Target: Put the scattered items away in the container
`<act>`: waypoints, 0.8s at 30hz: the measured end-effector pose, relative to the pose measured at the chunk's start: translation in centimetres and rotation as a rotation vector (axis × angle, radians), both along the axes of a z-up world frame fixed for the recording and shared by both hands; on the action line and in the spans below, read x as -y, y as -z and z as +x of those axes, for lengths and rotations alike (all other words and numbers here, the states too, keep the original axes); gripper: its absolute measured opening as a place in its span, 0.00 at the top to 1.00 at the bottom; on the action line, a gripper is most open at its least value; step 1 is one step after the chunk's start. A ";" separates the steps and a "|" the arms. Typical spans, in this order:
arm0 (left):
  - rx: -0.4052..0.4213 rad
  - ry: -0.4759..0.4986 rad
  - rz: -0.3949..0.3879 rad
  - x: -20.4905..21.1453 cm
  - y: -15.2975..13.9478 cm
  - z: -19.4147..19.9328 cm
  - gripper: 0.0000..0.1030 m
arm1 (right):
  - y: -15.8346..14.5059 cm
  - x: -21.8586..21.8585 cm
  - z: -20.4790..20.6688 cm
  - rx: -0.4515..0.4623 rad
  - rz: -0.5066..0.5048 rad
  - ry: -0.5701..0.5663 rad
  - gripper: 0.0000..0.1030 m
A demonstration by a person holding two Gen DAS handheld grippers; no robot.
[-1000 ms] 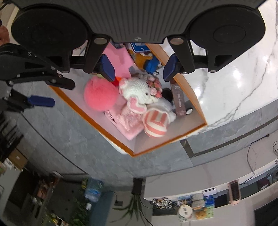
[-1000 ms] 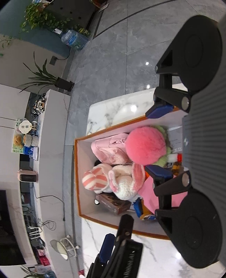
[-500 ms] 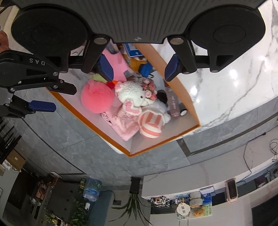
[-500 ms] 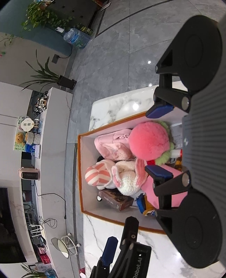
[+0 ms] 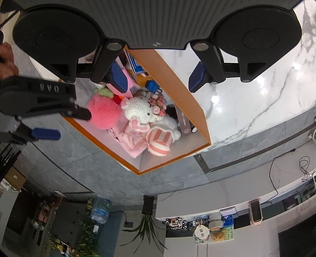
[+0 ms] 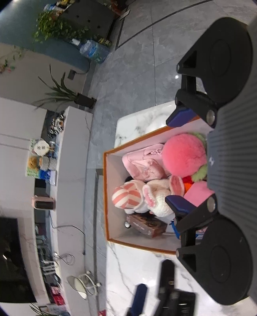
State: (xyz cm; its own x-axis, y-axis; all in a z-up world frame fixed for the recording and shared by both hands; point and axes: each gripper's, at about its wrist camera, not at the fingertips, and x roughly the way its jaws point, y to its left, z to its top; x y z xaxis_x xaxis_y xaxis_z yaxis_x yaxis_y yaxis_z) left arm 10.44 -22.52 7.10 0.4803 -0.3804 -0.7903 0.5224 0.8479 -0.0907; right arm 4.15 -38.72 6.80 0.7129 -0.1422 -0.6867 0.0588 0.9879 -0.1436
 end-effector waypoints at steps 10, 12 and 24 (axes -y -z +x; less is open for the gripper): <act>0.041 0.072 -0.025 -1.6 0.1 -3.4 0.21 | -0.5 -0.5 -4.0 0.110 0.067 0.117 0.10; 0.050 0.080 -0.034 -2.0 0.0 -4.1 0.20 | -0.6 -0.8 -4.9 0.133 0.072 0.135 0.05; 0.106 0.118 -0.099 -3.8 1.0 -7.2 0.14 | -0.6 -3.3 -9.8 0.237 0.041 0.215 0.02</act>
